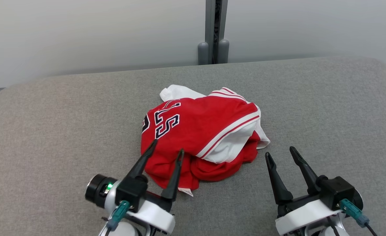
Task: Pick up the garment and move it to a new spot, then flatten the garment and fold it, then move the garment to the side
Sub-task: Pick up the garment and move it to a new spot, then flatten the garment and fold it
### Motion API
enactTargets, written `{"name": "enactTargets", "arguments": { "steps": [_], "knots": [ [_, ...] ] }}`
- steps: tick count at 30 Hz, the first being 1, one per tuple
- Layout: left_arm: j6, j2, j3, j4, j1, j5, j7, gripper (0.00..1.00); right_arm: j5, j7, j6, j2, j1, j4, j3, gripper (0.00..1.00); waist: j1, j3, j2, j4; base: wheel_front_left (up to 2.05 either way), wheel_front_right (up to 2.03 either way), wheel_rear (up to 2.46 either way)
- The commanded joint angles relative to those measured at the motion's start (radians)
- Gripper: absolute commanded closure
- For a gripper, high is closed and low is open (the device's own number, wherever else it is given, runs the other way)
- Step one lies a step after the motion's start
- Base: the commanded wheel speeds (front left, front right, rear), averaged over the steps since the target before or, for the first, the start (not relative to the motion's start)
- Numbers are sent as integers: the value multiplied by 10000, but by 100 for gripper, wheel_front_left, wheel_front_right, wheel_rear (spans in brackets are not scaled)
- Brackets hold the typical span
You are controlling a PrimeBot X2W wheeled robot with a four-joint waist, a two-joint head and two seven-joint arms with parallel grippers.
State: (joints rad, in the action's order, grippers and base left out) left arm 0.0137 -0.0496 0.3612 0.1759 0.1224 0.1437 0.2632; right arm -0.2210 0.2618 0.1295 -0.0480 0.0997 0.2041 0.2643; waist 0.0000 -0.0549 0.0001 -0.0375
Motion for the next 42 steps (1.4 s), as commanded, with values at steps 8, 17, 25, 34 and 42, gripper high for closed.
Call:
{"name": "enactTargets", "arguments": {
  "steps": [8,17,25,34,42],
  "knots": [
    [548,-30,1669,1788,2307,-1326,21,0,42,46,21,-55,375,-88,-435,0,0,-619,-1,-570,0,0,0],
    [-346,-29,2528,3778,4057,-2435,6,0,-63,46,21,-54,531,-75,-499,0,0,-931,-1,-1202,0,0,0],
    [-607,-26,2969,4543,4672,-2319,28,100,-171,46,21,-52,526,-80,-512,0,0,-933,-1,-1510,0,0,0],
    [-166,-26,2223,2219,4141,1363,32,100,-168,48,21,-53,407,-9,-537,0,0,-881,-1,-1298,0,0,0],
    [222,-27,1512,1174,4735,4159,34,100,-204,46,21,-53,392,142,-425,0,0,-740,-1,-986,0,0,0]
  ]
}}
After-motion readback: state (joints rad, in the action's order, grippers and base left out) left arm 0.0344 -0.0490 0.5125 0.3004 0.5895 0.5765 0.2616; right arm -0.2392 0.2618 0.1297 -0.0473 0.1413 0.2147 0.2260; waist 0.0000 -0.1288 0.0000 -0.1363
